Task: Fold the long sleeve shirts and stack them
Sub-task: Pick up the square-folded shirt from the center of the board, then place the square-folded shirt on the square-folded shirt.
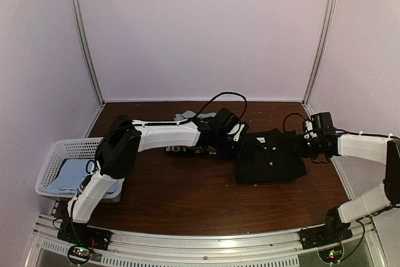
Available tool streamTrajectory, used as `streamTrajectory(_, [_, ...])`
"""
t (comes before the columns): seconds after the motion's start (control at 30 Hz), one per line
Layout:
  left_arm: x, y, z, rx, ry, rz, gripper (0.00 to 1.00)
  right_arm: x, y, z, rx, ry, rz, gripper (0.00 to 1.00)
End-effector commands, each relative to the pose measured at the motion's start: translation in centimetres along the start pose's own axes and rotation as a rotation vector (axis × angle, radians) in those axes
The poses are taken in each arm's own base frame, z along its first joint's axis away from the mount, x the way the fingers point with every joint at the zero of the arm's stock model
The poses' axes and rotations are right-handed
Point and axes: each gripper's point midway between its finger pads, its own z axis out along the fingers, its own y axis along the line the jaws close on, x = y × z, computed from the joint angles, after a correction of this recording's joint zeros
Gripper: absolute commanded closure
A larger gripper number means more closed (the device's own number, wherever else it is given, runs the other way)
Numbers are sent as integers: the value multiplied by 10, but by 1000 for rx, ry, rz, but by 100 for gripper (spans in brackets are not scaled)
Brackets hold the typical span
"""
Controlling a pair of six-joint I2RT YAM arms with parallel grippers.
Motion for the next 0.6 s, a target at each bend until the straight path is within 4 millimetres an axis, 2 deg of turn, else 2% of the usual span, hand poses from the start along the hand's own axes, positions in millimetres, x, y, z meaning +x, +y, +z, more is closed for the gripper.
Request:
streamTrajectory(0.0, [-50, -52, -49, 89, -136, 115, 100, -21, 19, -28, -46, -66, 3, 100])
streamTrajectory(0.13, [-70, -65, -82, 90, -185, 145, 100, -43, 37, -49, -89, -122, -5, 100])
streamTrajectory(0.3, [-86, -56, -118, 78, -213, 127, 100, -65, 75, -61, -195, -146, -20, 100])
streamTrajectory(0.43, [-100, -31, -155, 52, -245, 91, 100, -80, 123, -61, -284, -165, -62, 100])
streamTrajectory(0.5, [-106, -11, -173, 17, -261, 70, 100, -83, 156, -58, -346, -164, -84, 100])
streamTrajectory(0.57, [-111, 18, -193, -28, -274, 38, 100, -87, 186, -54, -400, -164, -100, 100])
